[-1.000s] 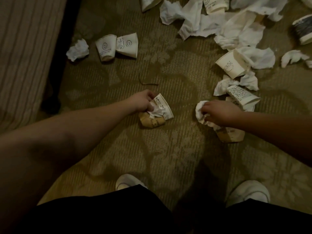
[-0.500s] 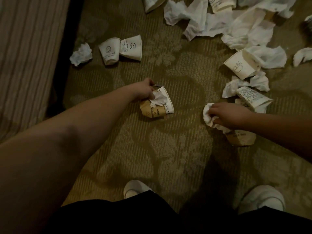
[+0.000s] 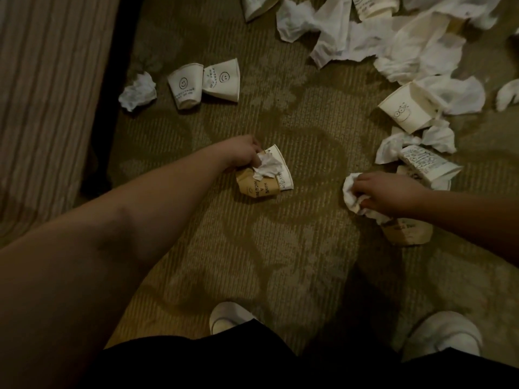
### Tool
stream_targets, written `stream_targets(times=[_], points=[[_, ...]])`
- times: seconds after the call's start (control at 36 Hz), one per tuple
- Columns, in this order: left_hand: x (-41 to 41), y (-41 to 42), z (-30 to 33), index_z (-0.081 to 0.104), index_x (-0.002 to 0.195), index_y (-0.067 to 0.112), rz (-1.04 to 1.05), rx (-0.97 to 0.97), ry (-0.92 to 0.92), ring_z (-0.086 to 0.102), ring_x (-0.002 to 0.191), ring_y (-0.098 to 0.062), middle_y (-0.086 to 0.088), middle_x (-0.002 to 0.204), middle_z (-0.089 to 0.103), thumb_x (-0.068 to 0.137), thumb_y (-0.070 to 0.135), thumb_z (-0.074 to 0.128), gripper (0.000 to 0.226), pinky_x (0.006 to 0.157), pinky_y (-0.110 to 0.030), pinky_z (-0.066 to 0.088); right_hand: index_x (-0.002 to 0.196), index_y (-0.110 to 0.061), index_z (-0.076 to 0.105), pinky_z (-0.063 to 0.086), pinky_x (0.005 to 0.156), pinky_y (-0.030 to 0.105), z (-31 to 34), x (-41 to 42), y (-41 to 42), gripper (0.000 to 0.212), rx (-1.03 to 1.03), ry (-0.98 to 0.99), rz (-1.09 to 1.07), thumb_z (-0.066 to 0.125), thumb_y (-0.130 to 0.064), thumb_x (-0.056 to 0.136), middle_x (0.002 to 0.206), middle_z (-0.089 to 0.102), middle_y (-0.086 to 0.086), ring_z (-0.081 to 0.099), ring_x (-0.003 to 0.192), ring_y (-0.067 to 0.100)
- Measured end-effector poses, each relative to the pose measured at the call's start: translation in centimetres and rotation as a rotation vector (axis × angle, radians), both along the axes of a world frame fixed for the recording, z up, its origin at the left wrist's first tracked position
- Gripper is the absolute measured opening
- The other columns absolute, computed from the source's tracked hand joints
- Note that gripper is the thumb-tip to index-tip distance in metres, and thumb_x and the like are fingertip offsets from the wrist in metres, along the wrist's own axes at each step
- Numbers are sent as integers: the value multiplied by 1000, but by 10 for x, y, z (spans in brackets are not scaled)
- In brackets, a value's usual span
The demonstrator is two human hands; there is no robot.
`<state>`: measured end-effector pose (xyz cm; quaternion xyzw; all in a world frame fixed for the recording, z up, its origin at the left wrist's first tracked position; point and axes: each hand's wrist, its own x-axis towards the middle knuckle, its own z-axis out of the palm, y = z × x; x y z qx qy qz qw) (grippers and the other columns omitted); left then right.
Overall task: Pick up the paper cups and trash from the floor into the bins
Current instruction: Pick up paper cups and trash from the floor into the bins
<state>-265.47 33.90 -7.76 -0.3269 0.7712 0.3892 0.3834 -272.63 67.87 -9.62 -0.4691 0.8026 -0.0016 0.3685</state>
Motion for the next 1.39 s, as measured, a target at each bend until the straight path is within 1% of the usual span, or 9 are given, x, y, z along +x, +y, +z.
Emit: stream_targets(times=[0.39, 0.47, 0.58, 0.72, 0.81, 0.89, 1.03, 1.28, 1.39], points=[[-2, 7, 36, 48, 129, 18, 20, 53, 117, 62, 108, -19, 1, 133, 61, 81, -2, 72, 57, 87, -36, 54, 94, -23, 69, 43, 76, 12, 36, 3, -9, 9, -148, -176, -193, 64, -16, 90, 96, 58, -17, 59, 92, 1], [-5, 18, 47, 48, 129, 19, 46, 105, 147, 62, 110, -19, 2, 134, 61, 81, -3, 71, 58, 90, -39, 55, 103, -30, 63, 49, 76, 28, 58, -11, -12, 11, -185, -183, -387, 64, -27, 93, 98, 62, -11, 62, 93, 10], [-10, 40, 60, 47, 130, 18, 75, 186, 190, 66, 103, -21, 4, 131, 61, 81, -8, 67, 60, 64, -30, 54, 118, -37, 52, 47, 63, 25, 86, -55, 1, 28, -190, -243, -755, 66, -37, 94, 96, 59, -13, 60, 83, 4], [-21, 74, 66, 46, 126, 13, 114, 320, 231, 66, 107, -26, -1, 131, 62, 79, -16, 63, 58, 82, -45, 59, 141, -22, 52, 52, 94, 44, 87, -100, 47, 53, -136, -471, -1272, 69, -31, 92, 127, 62, 4, 62, 111, 24], [-26, 93, 67, 46, 123, 11, 125, 382, 246, 68, 105, -28, -3, 127, 64, 79, -18, 61, 54, 81, -46, 58, 136, -18, 57, 54, 87, 37, 83, -99, 70, 42, -111, -553, -1371, 65, -24, 95, 114, 69, 2, 66, 103, 18], [-30, 108, 65, 50, 112, 15, 145, 407, 247, 69, 101, -28, -2, 123, 66, 79, -18, 60, 47, 80, -44, 59, 123, -16, 63, 53, 75, 32, 74, -90, 80, 29, -30, -568, -1349, 64, -23, 95, 105, 71, 4, 66, 93, 16], [-33, 123, 58, 51, 110, 14, 218, 466, 229, 71, 98, -31, -8, 119, 68, 80, -19, 57, 45, 76, -43, 60, 130, -22, 62, 48, 93, 37, 65, -74, 75, 41, 61, -446, -1263, 71, -29, 90, 124, 59, 2, 54, 113, 20], [-36, 138, 61, 53, 111, 11, 305, 487, 188, 73, 90, -29, -10, 116, 68, 83, -17, 57, 40, 58, -32, 58, 120, -19, 62, 44, 60, 26, 56, -58, 70, 36, 11, -214, -1077, 72, -35, 89, 107, 60, 5, 54, 78, 12], [-37, 142, 61, 52, 113, 9, 370, 499, 190, 72, 87, -26, -11, 123, 65, 84, -18, 55, 40, 54, -30, 57, 117, -16, 61, 47, 64, 29, 52, -53, 66, 33, 32, -126, -1029, 71, -33, 90, 112, 61, 9, 57, 88, 19]])
